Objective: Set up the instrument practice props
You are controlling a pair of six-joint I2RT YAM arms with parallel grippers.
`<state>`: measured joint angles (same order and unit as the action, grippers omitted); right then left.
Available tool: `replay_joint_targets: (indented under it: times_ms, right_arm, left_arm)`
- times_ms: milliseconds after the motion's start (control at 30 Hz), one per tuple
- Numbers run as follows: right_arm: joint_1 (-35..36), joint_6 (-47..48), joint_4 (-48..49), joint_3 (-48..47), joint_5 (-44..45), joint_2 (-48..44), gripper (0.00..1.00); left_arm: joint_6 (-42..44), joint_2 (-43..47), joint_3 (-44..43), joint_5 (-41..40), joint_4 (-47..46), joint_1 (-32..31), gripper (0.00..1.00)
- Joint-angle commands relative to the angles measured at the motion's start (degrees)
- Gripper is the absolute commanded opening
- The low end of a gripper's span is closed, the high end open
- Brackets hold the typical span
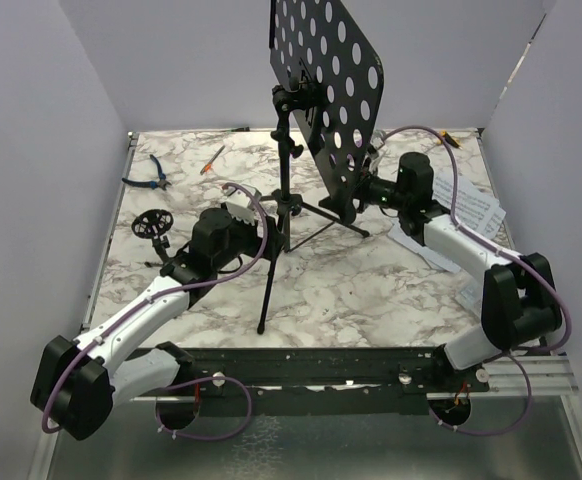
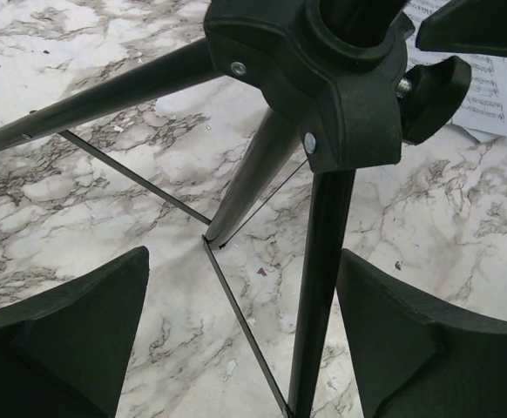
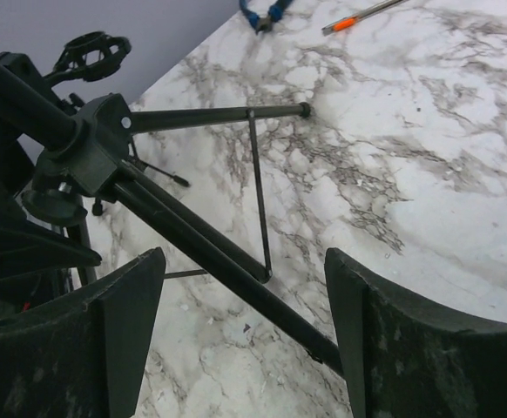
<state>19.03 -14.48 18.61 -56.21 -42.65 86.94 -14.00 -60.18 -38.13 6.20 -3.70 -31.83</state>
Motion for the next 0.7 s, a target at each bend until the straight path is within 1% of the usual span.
replay_joint_targets:
  times_ms: [0, 67, 100, 167, 267, 333, 467, 600, 667]
  right_arm:
    - [0.0, 0.1, 0.6, -2.8, -10.3, 4.1, 0.76]
    - [0.0, -0.8, 2.5, -2.9, -13.9, 5.6, 0.74]
    - [0.0, -1.6, 4.1, -2.5, -14.8, 6.2, 0.74]
    - [0.0, -2.9, 6.7, -1.6, -17.7, 7.1, 0.73]
    - [0.4, -3.3, 8.0, -1.1, -19.5, 7.9, 0.73]
    - [0.9, -2.7, 7.7, -0.9, -19.7, 8.3, 0.73]
    - [1.7, -1.4, 6.5, -1.1, -20.3, 9.2, 0.71]
    - [2.7, 1.7, 2.4, -1.4, -19.9, 9.6, 0.66]
    - [3.0, 2.7, 1.1, -1.0, -19.8, 9.4, 0.62]
  left_arm:
    - [0.1, -0.7, -1.2, 1.2, 0.6, -1.3, 0.84]
    - [-0.1, -0.8, -0.9, 1.4, 0.7, -1.8, 0.8]
    - [0.0, -0.8, -0.8, 1.4, 0.8, -2.1, 0.76]
    - [0.0, -0.9, -0.5, 1.3, 1.0, -2.4, 0.64]
    - [-0.2, -0.6, -0.4, 0.8, 1.2, -2.9, 0.52]
    - [0.0, -0.5, -0.4, 0.6, 1.2, -3.3, 0.46]
    - [1.0, -0.9, -0.8, -0.1, 1.2, -3.5, 0.31]
    - [1.9, -1.9, -1.3, 0.5, 1.2, -3.8, 0.12]
    - [2.2, -2.4, -1.3, 0.3, 1.2, -4.0, 0.03]
